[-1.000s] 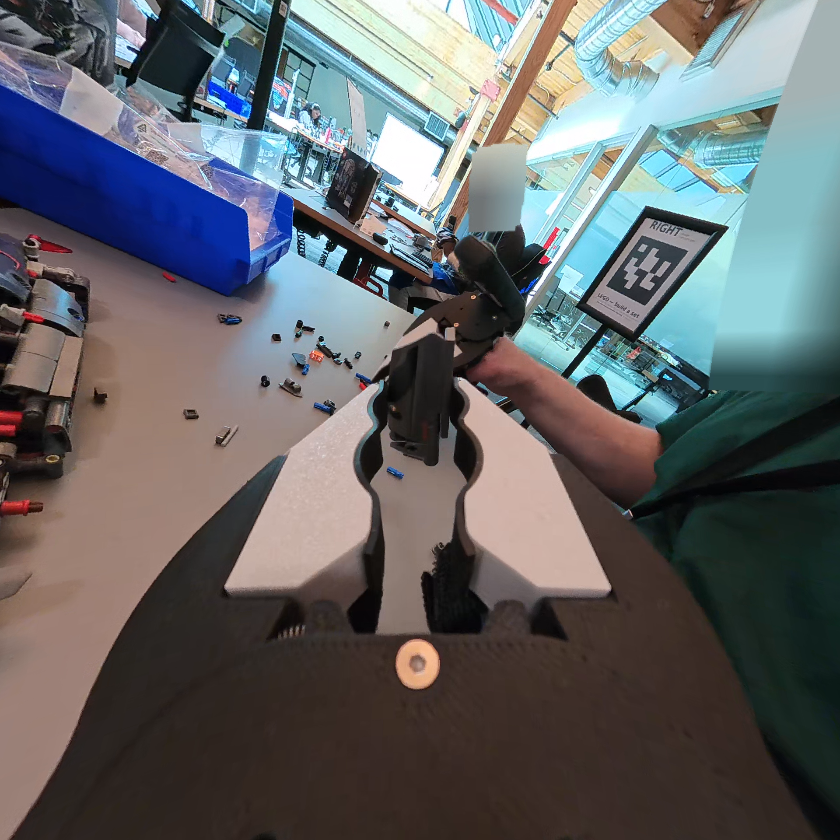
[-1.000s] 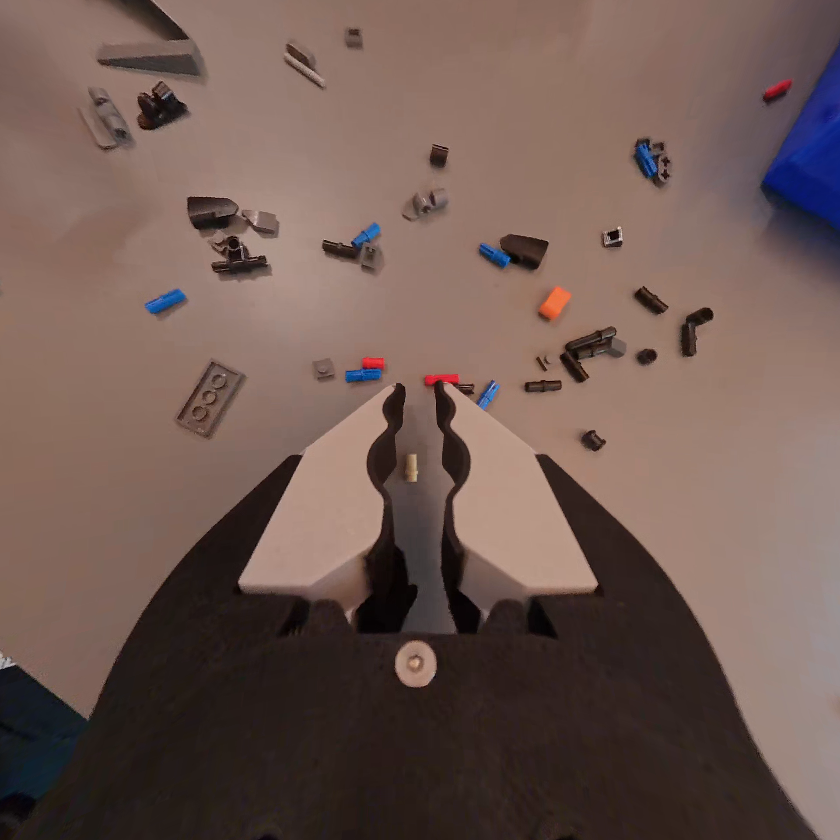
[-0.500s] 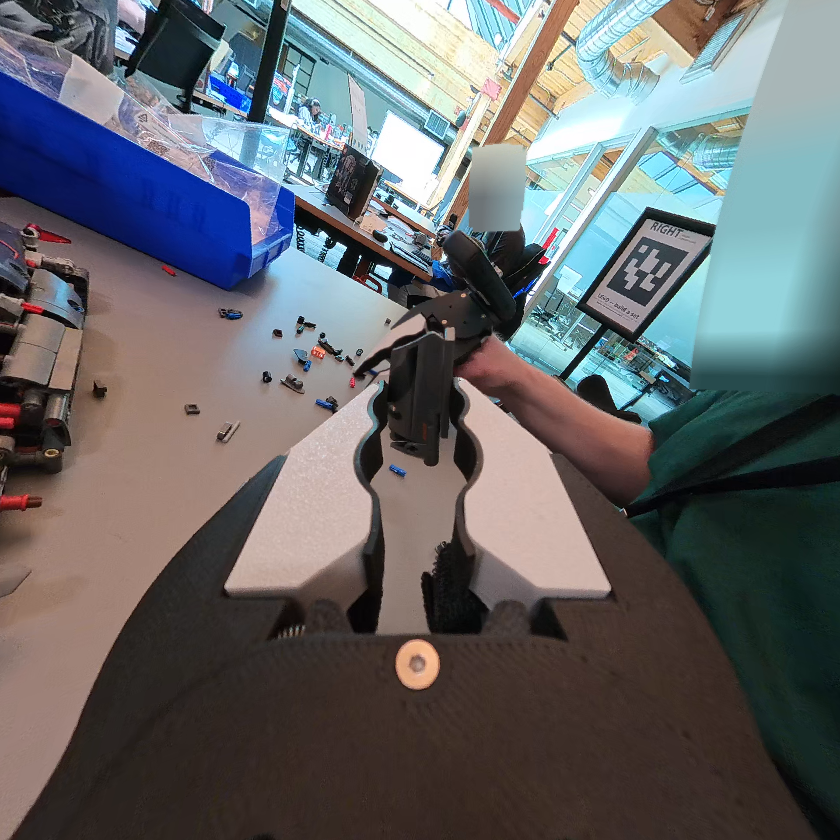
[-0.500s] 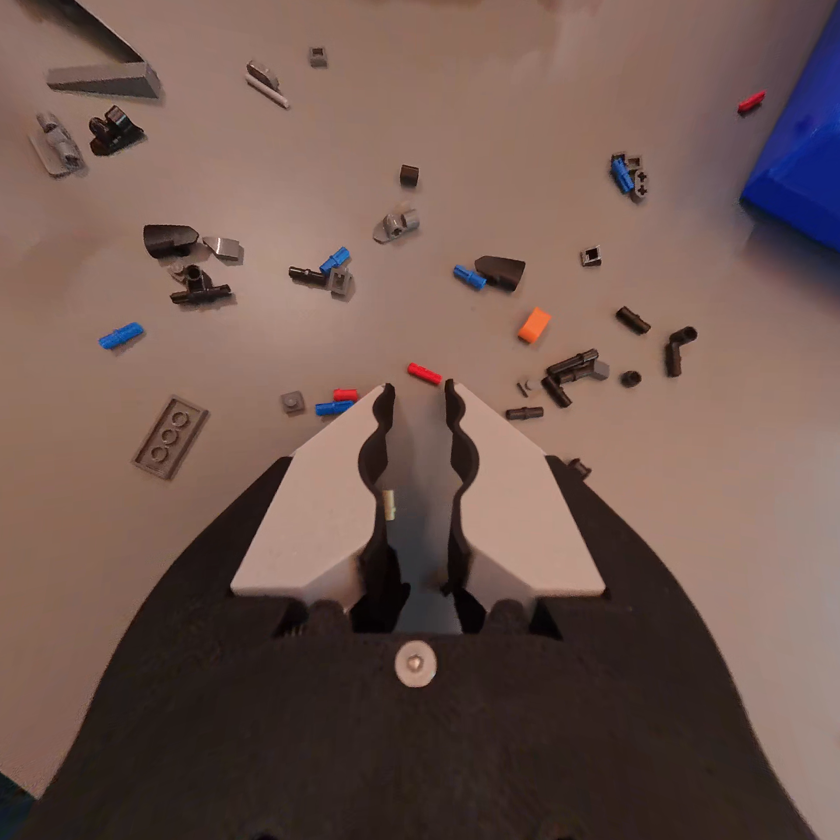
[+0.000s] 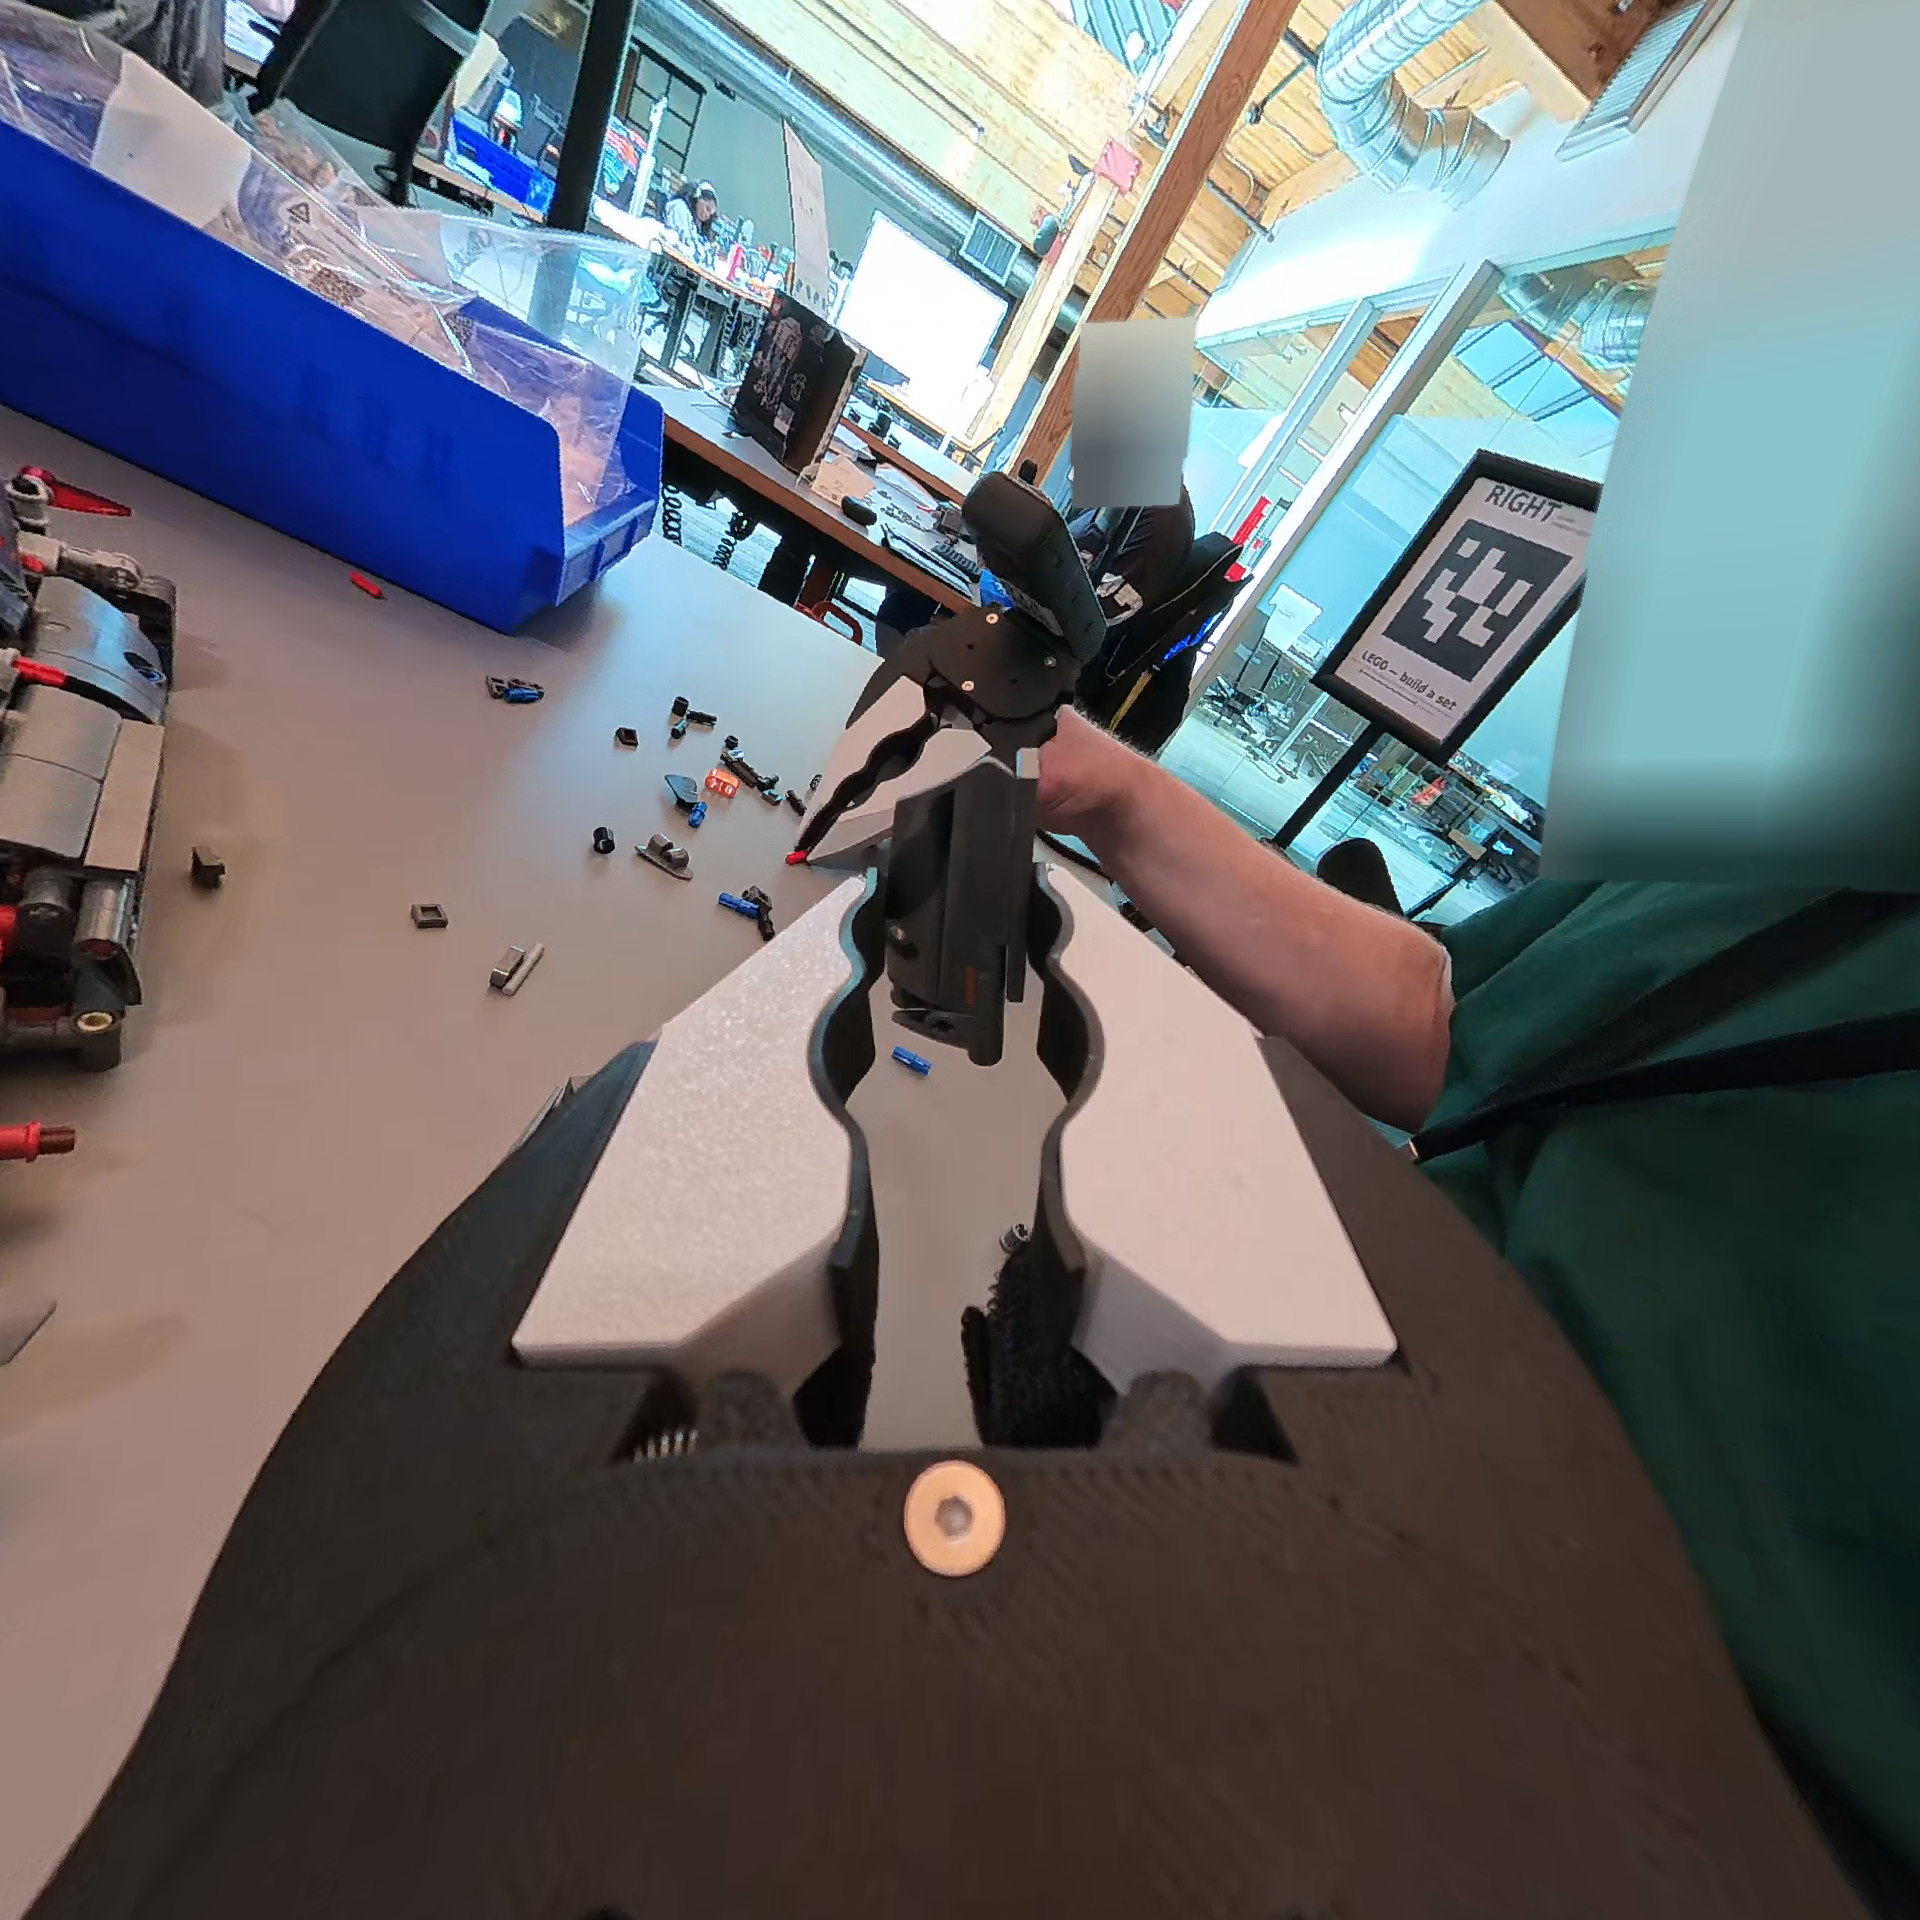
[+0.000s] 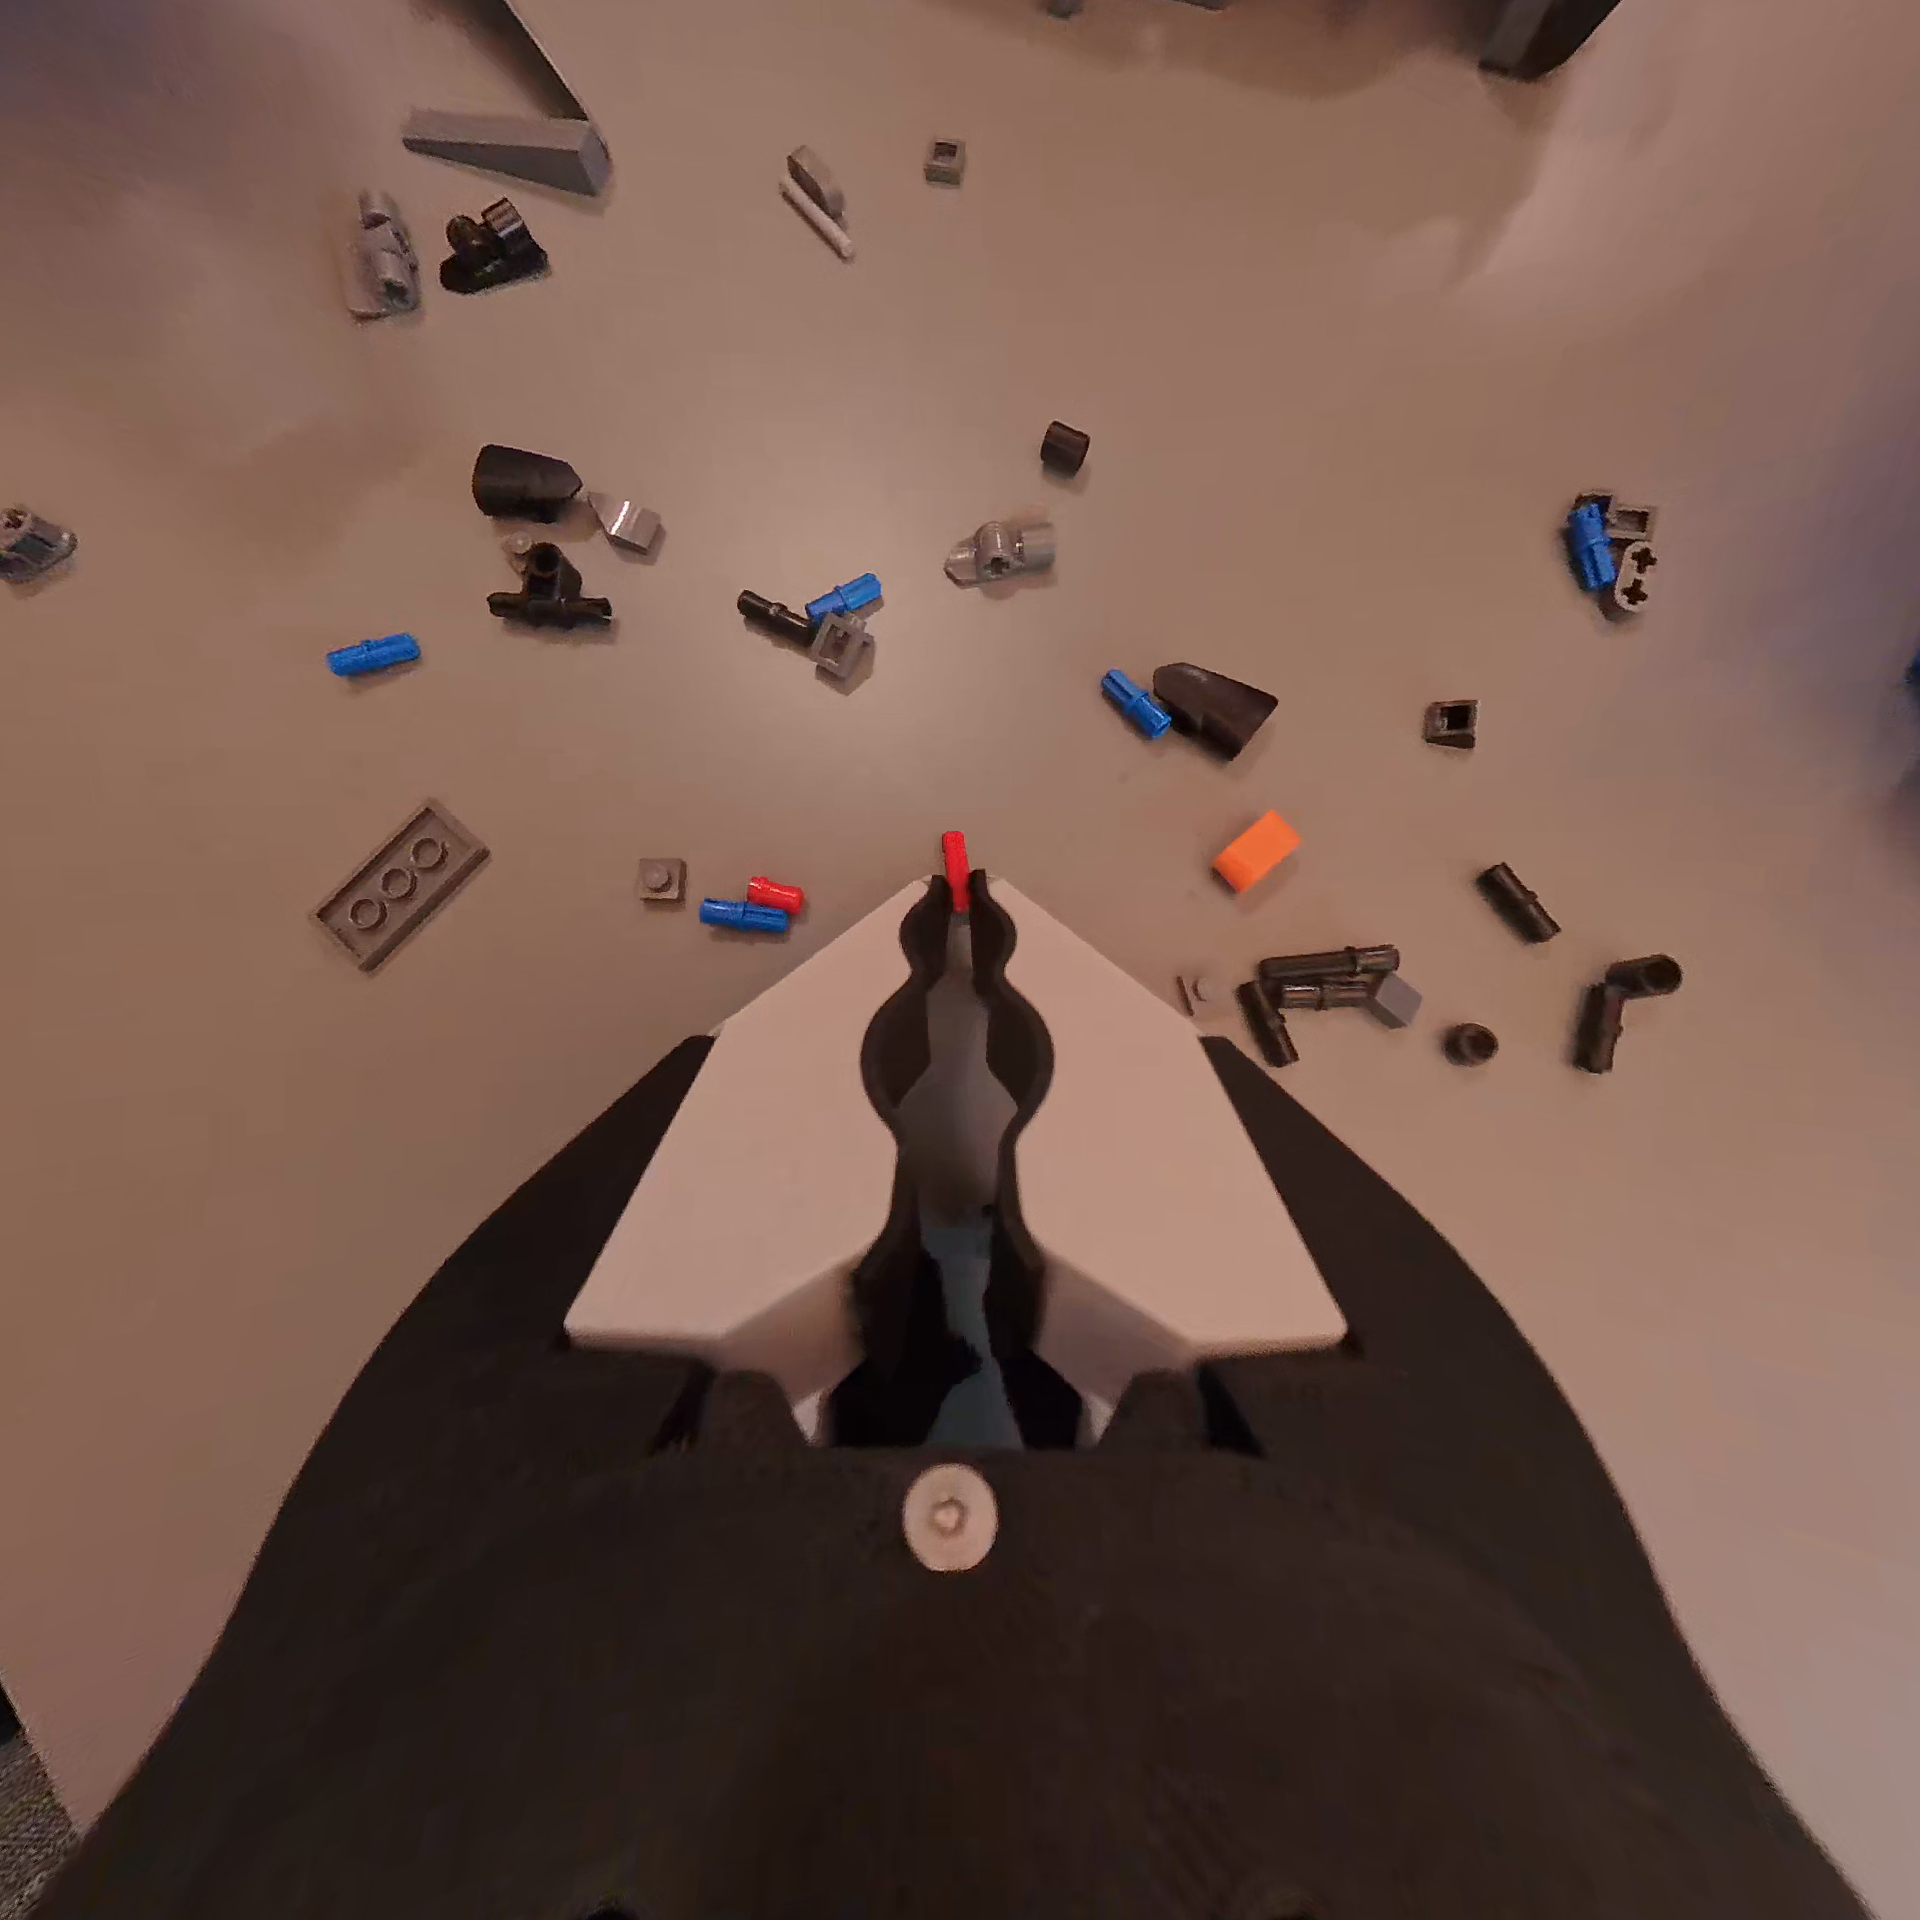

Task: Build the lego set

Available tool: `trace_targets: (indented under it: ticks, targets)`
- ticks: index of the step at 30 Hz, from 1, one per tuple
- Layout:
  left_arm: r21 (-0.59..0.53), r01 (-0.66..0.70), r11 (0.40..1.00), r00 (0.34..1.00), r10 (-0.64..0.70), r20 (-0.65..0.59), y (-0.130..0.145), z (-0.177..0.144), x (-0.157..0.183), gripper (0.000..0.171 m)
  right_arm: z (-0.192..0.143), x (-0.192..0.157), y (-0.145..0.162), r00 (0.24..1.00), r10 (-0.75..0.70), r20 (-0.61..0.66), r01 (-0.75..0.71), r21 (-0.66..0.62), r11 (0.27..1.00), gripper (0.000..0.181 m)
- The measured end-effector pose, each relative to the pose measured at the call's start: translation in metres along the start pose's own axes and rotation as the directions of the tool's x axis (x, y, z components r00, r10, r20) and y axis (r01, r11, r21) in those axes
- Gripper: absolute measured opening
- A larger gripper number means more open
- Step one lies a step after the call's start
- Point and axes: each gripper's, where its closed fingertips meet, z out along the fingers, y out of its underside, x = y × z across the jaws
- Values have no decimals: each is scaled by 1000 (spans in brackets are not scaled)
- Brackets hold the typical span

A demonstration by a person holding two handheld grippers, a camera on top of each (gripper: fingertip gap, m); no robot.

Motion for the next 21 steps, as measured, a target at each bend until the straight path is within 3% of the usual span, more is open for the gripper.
trace_targets:
  ticks: [3, 9, 13, 21]
  targets:
    - [-14, -19, 1000, 1000, 19, -3, 2, 2, 1, 25, -5, -7, -11, 1000, -21, -20, 21, 43, 999, 1]
    - [-60, -114, 992, 993, 116, 25, 7, 8, 2, 24, -14, -80, -99, 982, -191, 1, 185, 240, 953, 1]
    - [-95, -212, 973, 975, 217, 50, 10, 11, 5, 24, -11, -115, -138, 961, -276, 16, 256, 320, 912, 1]
    - [-202, -386, 900, 904, 412, 110, 19, 17, 6, 24, -2, -143, -167, 937, -347, 42, 306, 382, 872, 1]
